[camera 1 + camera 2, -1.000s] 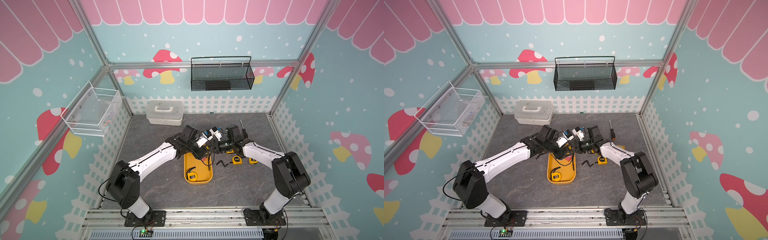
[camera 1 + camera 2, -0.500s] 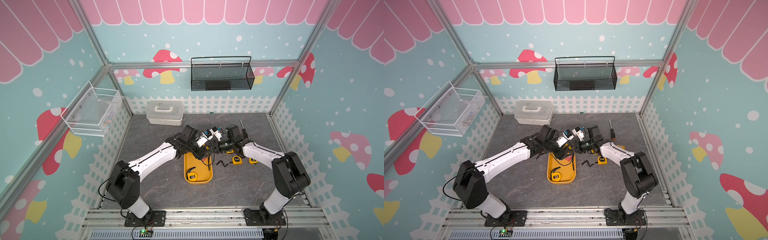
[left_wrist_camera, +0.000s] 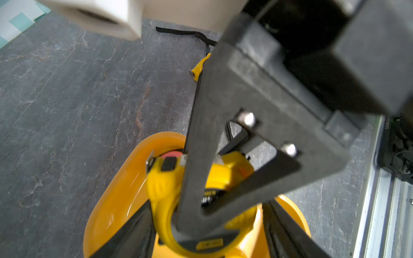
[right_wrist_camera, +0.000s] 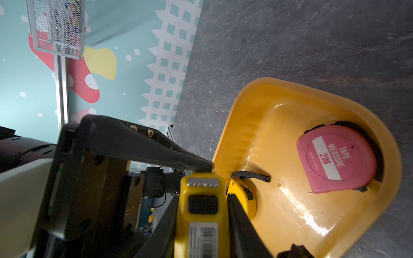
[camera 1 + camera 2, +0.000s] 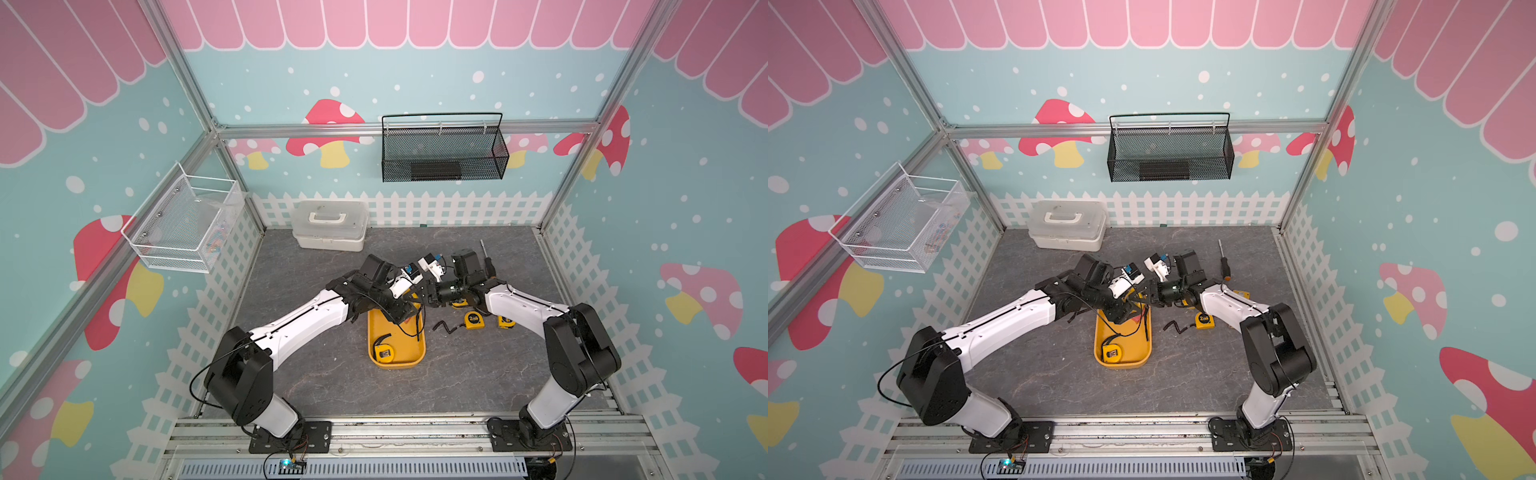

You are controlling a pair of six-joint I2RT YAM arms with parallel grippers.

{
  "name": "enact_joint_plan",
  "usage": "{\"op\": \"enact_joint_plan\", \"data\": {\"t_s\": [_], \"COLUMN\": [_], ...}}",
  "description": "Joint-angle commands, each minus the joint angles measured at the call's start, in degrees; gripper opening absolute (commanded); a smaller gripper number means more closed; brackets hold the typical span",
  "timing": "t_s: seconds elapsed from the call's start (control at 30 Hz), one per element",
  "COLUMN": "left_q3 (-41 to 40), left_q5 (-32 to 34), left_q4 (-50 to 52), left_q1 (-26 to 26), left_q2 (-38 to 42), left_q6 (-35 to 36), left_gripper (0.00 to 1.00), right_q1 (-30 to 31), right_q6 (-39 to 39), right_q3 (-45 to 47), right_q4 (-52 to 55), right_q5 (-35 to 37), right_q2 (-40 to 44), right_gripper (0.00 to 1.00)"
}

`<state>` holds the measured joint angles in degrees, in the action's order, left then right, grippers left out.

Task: Take the tape measure out of the storage box
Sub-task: Place the tape measure at the center of the board.

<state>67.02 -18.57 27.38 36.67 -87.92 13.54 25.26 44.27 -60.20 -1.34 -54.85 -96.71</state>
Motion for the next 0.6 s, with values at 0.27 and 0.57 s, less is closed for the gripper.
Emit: {"op": "enact_joint_plan", "data": {"t_s": [0.27, 0.57], "left_q3": [-8.8, -8.8], "left_q5": [6.1, 5.5], "left_q4": [2.1, 2.1], "left_q1": [-1.0, -2.2], "left_q2": [13.5, 13.6], "left_q6": [-3.3, -5.8], "left_gripper": [0.75, 0.76], "right_q1": [0.4, -1.9], "right_q6": [0.6, -1.8], "right_q3": [-4.6, -10.7], "right_q4": [-1.1, 3.8], "right_q5": [-0.4, -0.8], "right_q2": [-2.7, -2.0], "right_gripper": [0.31, 0.31]}}
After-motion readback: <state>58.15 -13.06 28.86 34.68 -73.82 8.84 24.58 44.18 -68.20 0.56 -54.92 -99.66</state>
